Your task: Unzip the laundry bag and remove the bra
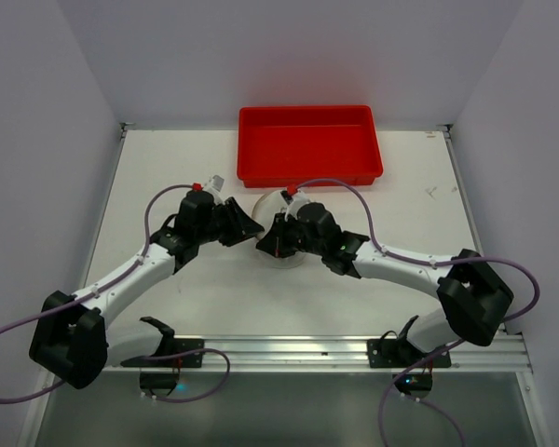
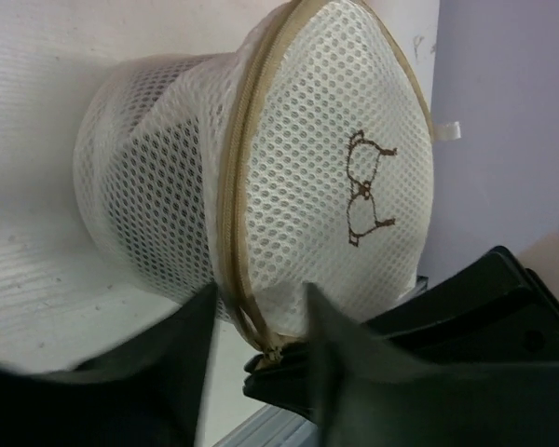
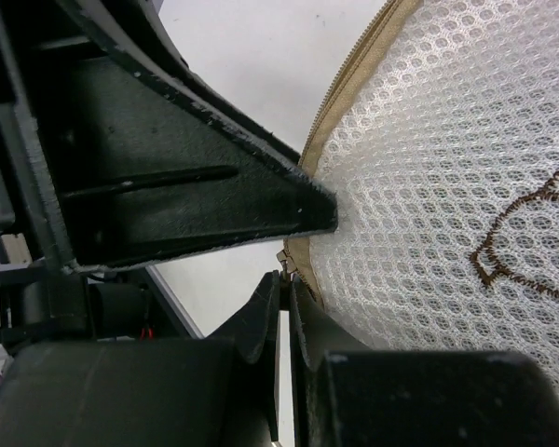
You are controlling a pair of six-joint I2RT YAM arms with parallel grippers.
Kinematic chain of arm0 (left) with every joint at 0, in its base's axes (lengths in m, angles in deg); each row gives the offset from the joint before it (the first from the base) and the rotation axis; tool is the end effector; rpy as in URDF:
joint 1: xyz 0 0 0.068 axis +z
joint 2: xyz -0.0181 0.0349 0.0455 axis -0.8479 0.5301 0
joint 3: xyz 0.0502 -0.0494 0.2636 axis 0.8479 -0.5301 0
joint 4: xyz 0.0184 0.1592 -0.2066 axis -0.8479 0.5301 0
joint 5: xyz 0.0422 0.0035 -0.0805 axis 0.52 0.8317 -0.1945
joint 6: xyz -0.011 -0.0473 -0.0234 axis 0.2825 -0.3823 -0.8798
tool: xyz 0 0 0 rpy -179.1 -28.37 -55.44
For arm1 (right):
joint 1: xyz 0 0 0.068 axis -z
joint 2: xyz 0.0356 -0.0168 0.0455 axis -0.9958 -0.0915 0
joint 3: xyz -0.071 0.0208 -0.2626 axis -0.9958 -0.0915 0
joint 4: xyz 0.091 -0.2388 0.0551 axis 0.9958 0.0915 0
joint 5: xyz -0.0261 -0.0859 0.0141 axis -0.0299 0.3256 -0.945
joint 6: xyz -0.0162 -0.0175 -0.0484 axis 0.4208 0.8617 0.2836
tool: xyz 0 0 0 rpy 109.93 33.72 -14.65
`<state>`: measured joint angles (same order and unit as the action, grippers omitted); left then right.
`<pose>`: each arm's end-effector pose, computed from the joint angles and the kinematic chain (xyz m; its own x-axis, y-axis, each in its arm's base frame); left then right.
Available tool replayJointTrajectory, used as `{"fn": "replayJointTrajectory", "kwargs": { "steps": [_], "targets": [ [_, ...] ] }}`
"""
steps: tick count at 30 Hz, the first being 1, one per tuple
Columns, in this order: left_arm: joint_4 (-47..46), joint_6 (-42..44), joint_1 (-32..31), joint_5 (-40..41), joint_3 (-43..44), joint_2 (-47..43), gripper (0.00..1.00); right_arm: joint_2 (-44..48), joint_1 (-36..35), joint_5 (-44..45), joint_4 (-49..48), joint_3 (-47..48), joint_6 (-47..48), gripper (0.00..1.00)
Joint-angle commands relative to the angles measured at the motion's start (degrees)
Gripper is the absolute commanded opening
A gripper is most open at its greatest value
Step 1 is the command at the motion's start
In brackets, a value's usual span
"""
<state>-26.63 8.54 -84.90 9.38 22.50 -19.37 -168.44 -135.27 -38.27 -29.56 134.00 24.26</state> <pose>0.2225 -0.1246 0.2415 -0.8093 -0.4752 -0.3454 -0.0305 0.6212 -0.7830 0.2045 0.2565 0.2381 -0.7444 0.0994 -0.6603 -0.4822 0.6041 0.6345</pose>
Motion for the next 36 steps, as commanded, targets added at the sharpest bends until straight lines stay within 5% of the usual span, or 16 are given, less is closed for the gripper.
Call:
{"fn": "replayJointTrajectory", "kwargs": {
  "steps": [1,3,5,9,16,27,29,30,34,36],
  "targets": [
    [-4.77,-2.46,-0.33,1.48,-0.08,1.16,0.35,1.73,-0.45,2.25,-1.57,0.89,0.50,0.00],
    [-4.77,-1.59,-0.33,1.83,0.27,1.07,0.09,3.05,-0.37,3.39,0.53,-0.08,1.72,0.00],
    [-1.62,-0.09,-0.24,2.79,1.75,0.72,0.00,5.95,-0.19,5.14,2.82,-1.75,5.15,0.00],
    [2.61,4.12,1.42,1.50,2.20,-0.60,0.00,12.01,1.91,6.38,10.45,-5.00,11.91,0.00],
    [12.34,14.14,5.21,-3.00,2.81,-4.02,0.00,23.62,16.92,7.78,15.75,-11.68,16.84,0.00],
    [18.52,22.95,5.29,-6.52,1.76,-6.49,0.00,17.56,19.33,-1.69,16.80,-3.77,18.60,0.00],
    [17.73,21.46,5.29,-6.08,1.76,-7.10,0.06,17.82,17.57,-1.97,17.50,-4.04,19.04,0.00],
    [17.47,20.93,5.30,-5.38,1.76,-7.19,0.20,18.00,16.87,-1.97,18.46,-4.30,19.22,0.00],
    [16.41,18.11,5.56,-3.01,2.12,-8.50,0.53,22.20,12.57,2.06,21.89,-5.79,20.80,0.42],
    [16.24,16.01,6.00,-1.78,2.12,-9.38,0.72,24.14,11.33,4.26,25.13,-4.84,21.94,0.52]
  ]
}}
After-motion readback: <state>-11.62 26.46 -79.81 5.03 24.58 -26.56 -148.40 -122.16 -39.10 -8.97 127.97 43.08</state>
